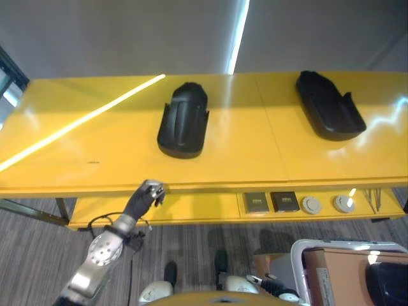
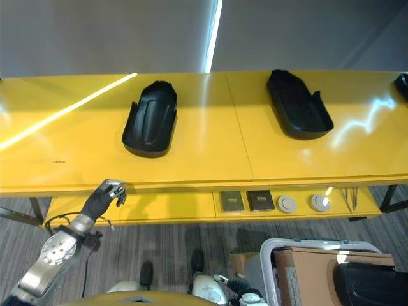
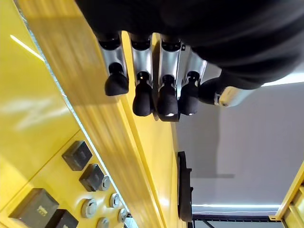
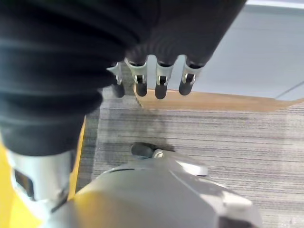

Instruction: Move parts from the plastic box to the shelf.

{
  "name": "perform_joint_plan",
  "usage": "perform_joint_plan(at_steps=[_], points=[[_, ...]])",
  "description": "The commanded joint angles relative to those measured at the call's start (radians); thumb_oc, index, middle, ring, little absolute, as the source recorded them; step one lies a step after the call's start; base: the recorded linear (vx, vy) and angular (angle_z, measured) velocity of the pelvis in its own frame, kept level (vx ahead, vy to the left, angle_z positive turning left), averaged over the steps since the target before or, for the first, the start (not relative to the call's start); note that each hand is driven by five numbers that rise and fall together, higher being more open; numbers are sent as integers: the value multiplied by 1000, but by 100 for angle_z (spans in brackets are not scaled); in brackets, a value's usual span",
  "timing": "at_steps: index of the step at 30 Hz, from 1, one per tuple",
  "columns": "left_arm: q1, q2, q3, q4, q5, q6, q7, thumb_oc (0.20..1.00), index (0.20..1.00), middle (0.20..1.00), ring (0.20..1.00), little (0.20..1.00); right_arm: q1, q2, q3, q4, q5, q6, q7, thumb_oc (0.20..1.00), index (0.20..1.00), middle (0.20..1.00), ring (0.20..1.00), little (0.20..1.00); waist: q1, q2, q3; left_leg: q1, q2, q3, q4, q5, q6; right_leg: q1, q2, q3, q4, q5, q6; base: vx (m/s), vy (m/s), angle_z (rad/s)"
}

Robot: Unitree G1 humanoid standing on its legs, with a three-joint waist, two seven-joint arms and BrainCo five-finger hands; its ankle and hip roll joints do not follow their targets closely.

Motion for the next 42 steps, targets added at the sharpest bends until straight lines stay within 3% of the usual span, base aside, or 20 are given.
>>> perform_joint_plan(at_steps=[1,5,10,22,35,42], points=[[-100,-14,-13,-44,-4,-64,50,200,200,200,200,200,-32,34,33,11,28,-13,-36,1000,1000,1000,1000,1000,-18,-9,7,-71,73,-33,-9,-7,-39,83,-61,-6,4,-134,74,31,5,-3],[-227,-40,-46,12,59,-75,119,200,200,200,200,200,-38,37,49,5,30,-16,-46,1000,1000,1000,1000,1000,-42,-8,1,-81,74,-17,-9,-8,-42,61,-59,12,4,-129,75,2,2,-2],[-256,-65,-47,85,106,-67,166,200,200,200,200,200,-40,32,53,1,26,-21,-50,1000,1000,1000,1000,1000,-54,-4,0,-88,74,-2,-9,-7,-43,49,-59,24,4,-126,75,18,3,-19],[-294,-123,-45,273,69,-50,192,200,200,200,200,200,-58,19,50,6,29,-25,-61,1000,1000,1000,1000,1000,-71,7,23,-120,69,10,-9,5,-41,8,-64,38,4,-113,78,-5,4,-4],[-470,-162,-20,344,86,-66,328,200,200,200,200,200,-73,27,72,1,20,-36,-76,1000,1000,1000,1000,1000,-98,5,30,-156,60,27,-9,10,-38,-39,-71,59,4,-94,82,-5,4,-1],[-482,-172,-10,360,73,-69,340,200,200,200,200,200,-70,28,72,8,24,-39,-76,1000,1000,1000,1000,1000,-105,5,28,-152,59,35,-9,7,-37,-41,-72,69,4,-92,83,-2,12,-8]])
